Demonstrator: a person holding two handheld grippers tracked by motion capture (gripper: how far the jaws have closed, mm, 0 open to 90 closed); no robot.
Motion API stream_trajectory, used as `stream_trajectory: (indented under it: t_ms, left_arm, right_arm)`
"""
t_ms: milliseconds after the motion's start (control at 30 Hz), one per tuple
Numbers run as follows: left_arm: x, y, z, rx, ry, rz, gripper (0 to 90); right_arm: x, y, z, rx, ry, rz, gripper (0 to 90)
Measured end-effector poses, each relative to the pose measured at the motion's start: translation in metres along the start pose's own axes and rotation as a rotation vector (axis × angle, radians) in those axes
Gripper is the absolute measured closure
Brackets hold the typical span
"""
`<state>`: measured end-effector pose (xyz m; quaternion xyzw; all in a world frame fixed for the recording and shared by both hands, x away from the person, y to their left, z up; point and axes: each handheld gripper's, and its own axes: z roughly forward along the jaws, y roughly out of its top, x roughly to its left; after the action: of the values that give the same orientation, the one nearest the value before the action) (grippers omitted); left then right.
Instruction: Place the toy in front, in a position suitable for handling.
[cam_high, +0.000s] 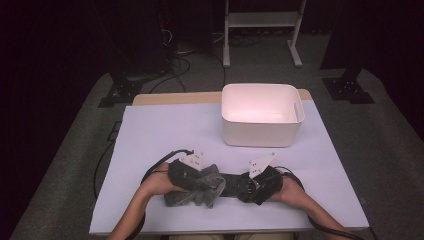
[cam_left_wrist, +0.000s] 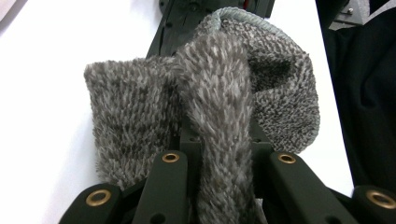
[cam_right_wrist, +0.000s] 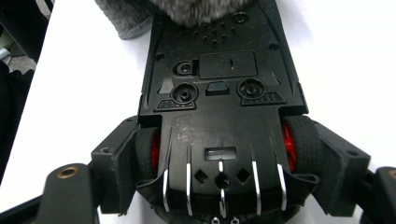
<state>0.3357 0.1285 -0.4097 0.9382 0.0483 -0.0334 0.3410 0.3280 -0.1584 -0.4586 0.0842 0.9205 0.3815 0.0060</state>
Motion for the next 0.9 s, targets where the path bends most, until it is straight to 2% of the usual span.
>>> stream_trajectory:
  t_ms: [233, 367, 600, 700, 800, 900]
  left_arm:
    - [0.003, -0.012, -0.012, -0.013, 0.028, -0.03, 75.6]
    - [0.004, -0.011, -0.015, -0.021, 0.028, -0.033, 75.6]
    - [0.004, 0.004, -0.007, -0.032, -0.007, 0.002, 75.7]
    - [0.001, 0.014, 0.001, -0.052, -0.042, 0.03, 75.7]
    - [0.002, 0.015, 0.003, -0.049, -0.049, 0.029, 75.7]
    - [0.002, 0.011, 0.009, -0.025, -0.063, 0.019, 75.7]
  right_arm:
    - [0.0, 0.001, 0.0, 0.003, 0.005, -0.002, 21.7]
    - [-0.002, 0.002, 0.0, 0.015, 0.021, 0.003, 21.8]
    - [-0.001, 0.004, 0.0, 0.027, 0.045, -0.014, 22.3]
    - [0.003, 0.006, 0.002, 0.033, 0.071, -0.031, 22.4]
    - [0.006, 0.008, 0.004, 0.038, 0.092, -0.053, 22.4]
    - [0.006, 0.009, 0.004, 0.031, 0.098, -0.051, 22.4]
